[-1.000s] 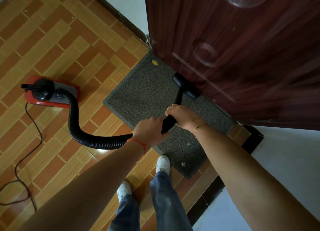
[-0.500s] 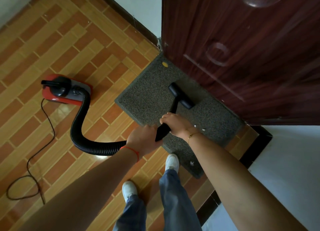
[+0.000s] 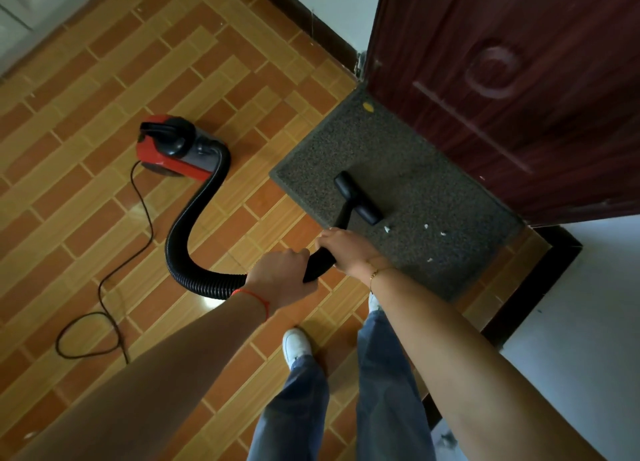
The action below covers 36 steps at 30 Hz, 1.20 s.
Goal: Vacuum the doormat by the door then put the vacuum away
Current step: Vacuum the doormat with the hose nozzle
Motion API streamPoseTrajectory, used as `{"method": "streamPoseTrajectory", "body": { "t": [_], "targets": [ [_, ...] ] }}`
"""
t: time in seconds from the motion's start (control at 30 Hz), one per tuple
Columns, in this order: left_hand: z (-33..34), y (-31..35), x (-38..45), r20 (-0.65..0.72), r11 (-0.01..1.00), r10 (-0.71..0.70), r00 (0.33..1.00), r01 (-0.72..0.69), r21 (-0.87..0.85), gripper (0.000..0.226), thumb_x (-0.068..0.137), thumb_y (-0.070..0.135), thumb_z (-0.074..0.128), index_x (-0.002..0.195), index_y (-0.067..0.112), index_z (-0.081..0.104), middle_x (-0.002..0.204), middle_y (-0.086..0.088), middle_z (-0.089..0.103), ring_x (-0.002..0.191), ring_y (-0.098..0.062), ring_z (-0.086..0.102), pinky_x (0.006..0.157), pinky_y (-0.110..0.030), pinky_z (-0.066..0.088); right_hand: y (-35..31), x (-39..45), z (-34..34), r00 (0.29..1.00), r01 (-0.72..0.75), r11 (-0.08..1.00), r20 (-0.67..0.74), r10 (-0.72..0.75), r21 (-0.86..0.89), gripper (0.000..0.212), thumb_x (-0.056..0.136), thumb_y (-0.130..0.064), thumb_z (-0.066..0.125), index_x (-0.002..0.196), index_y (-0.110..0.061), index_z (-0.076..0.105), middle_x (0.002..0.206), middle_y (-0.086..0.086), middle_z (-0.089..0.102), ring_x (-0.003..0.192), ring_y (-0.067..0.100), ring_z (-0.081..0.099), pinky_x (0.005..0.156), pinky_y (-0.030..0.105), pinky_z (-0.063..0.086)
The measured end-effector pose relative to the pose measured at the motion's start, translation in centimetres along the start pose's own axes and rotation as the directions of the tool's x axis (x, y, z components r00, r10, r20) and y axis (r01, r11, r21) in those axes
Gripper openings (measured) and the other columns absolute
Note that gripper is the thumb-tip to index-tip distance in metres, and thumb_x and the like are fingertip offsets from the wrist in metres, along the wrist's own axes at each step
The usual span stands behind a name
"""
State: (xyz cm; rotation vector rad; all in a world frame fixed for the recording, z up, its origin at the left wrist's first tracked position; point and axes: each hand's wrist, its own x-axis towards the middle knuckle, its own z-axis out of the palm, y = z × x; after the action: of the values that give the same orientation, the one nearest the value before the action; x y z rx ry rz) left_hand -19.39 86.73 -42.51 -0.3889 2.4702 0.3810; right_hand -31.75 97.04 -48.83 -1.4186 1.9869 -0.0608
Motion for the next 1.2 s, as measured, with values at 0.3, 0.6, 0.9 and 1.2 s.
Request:
{"method": "streamPoseTrajectory", "body": {
  "t": [0.3, 0.6, 0.9, 1.2],
  "targets": [
    [1.9, -4.6, -5.5, 0.005, 0.999, 0.005, 1.000, -0.005, 0.042, 0.035, 0.091, 0.044, 0.046, 0.111, 0.016, 0.053, 0.064, 0.007, 0.043, 0.055, -0.014, 0.049, 0.048, -0.025, 0.037, -7.4, 0.3, 2.0, 1.000, 0.009, 1.000, 0.016, -0.008, -0.016, 0.032, 0.088, 0.005, 0.054, 0.111, -0.016, 0.059, 0.115, 0.000, 0.059, 0.105, 0.021, 0.060, 0.074, 0.032, 0.051],
    [2.3, -5.8, -6.7, 0.025, 0.997, 0.013, 1.000, -0.014, 0.071, 0.035, 0.091, 0.046, 0.047, 0.111, 0.017, 0.052, 0.066, 0.006, 0.047, 0.057, -0.014, 0.052, 0.050, -0.026, 0.043, -9.2, 0.3, 2.6, 1.000, -0.012, 1.000, 0.014, 0.012, -0.012, 0.034, 0.087, 0.006, 0.056, 0.113, -0.015, 0.059, 0.119, 0.000, 0.059, 0.106, 0.022, 0.061, 0.073, 0.031, 0.050],
    [1.5, -3.0, -2.9, 0.025, 0.998, 0.029, 0.999, -0.030, 0.056, 0.034, 0.091, 0.045, 0.048, 0.109, 0.017, 0.053, 0.065, 0.006, 0.045, 0.057, -0.015, 0.050, 0.050, -0.027, 0.038, -4.5, 0.0, 1.5, 1.000, -0.006, 1.000, 0.010, 0.006, -0.002, 0.034, 0.086, 0.007, 0.056, 0.112, -0.014, 0.059, 0.121, 0.000, 0.058, 0.115, 0.020, 0.056, 0.082, 0.033, 0.052],
    [-1.7, 2.0, 4.5, 0.000, 1.000, 0.002, 1.000, -0.002, 0.004, 0.034, 0.090, 0.044, 0.049, 0.109, 0.016, 0.055, 0.064, 0.005, 0.043, 0.057, -0.017, 0.049, 0.050, -0.029, 0.039, 4.5, 0.6, -2.3, 1.000, -0.004, 1.000, 0.005, 0.004, 0.000, 0.027, 0.085, 0.007, 0.055, 0.104, -0.013, 0.059, 0.113, 0.001, 0.059, 0.112, 0.020, 0.057, 0.085, 0.037, 0.053]
  ]
}}
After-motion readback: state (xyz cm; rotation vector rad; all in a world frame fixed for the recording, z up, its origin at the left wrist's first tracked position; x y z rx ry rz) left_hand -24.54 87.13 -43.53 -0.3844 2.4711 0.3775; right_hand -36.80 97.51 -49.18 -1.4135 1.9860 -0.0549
